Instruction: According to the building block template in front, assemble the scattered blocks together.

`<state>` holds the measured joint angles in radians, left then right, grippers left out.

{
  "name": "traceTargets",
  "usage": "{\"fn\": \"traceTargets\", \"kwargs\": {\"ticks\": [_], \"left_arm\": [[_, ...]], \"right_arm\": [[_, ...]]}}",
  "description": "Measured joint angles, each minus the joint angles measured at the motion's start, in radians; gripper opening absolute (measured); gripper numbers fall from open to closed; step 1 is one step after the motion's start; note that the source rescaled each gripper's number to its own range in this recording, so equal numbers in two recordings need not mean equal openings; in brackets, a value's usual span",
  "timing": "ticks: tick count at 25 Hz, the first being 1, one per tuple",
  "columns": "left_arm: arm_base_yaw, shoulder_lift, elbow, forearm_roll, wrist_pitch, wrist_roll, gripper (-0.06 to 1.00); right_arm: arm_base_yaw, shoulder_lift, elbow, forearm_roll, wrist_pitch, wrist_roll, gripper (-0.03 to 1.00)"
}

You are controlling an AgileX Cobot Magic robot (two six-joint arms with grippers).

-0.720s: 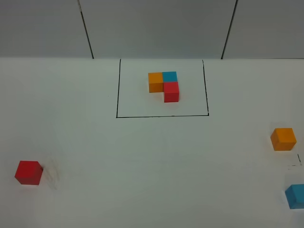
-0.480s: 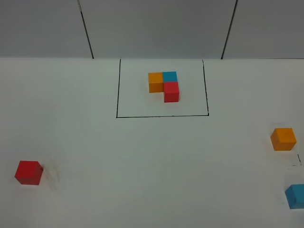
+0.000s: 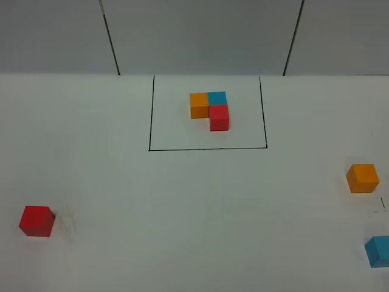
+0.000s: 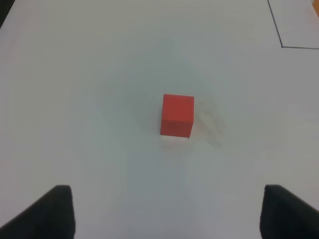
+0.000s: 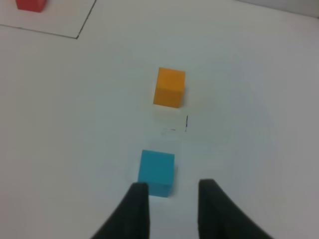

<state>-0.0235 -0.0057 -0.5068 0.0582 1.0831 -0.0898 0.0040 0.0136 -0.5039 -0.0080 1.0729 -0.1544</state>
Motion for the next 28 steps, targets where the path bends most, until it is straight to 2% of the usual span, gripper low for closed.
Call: {"fn": "traceTargets", "kwargs": {"ticks": [10,14,21,25,28], "left_arm": [[0.0,0.052,-0.019,0.003,-0.005,-0.017,0.65],[0.0,0.272,-0.116,0.008,-0.023,-0.041,0.65],[0.0,0.784,-0.328,0.075,-0.058,-0.048,0.65],[0.0,1.029,-0.369,0.068,-0.151,-0.048,0.65],[0.0,1.183,-0.371,0.035,-0.225,-0.048,0.65]], "right_arm": [[0.0,0.0,0.0,0.0,0.0,0.0,0.0],[0.0,0.0,0.0,0.0,0.0,0.0,0.0],[0.0,0.0,0.0,0.0,0.0,0.0,0.0],[0.0,0.0,0.0,0.0,0.0,0.0,0.0],[0.0,0.0,0.0,0.0,0.0,0.0,0.0]]}}
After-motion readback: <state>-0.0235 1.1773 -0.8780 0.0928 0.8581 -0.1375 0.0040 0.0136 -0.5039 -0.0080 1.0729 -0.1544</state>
